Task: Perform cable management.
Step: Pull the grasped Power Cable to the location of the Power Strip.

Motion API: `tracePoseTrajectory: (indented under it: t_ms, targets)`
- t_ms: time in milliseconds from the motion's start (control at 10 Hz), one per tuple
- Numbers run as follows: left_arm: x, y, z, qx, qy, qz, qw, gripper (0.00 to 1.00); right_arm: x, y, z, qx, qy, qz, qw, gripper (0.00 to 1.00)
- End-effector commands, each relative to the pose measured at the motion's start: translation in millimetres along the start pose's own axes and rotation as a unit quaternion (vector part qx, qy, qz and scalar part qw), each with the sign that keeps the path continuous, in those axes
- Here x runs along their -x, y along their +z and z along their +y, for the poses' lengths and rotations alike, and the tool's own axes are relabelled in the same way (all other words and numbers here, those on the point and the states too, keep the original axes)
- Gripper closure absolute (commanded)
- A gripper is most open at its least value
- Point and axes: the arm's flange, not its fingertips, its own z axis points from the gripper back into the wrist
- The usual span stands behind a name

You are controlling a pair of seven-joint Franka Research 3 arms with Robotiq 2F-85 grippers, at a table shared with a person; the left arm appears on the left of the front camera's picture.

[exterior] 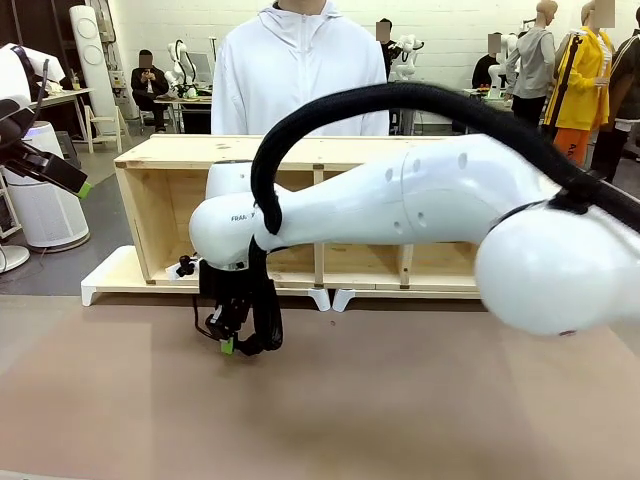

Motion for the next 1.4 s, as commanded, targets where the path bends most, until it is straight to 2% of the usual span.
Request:
tracePoseTrajectory:
  t_ms: [0, 300, 700, 1300]
  targets:
    - [-2, -2, 0, -0.004, -0.001, -0.004, 1.0, 0.0, 45, 13, 22, -0.019, -0.008, 0.015, 1.0, 0.86]
    - [-2, -2, 0, -0.004, -0.001, -0.004, 1.0, 0.0, 93, 36, 33, -0.002, -0.046, 0.008, 0.999, 0.86]
    - [-2, -2, 0, -0.004, -0.001, -0.004, 1.0, 0.0, 164, 66, 42, 0.029, -0.102, -0.037, 0.994, 0.86]
    - [-2, -2, 0, -0.004, -0.001, -0.004, 1.0, 0.0, 286, 98, 46, 0.055, -0.198, -0.109, 0.972, 0.86]
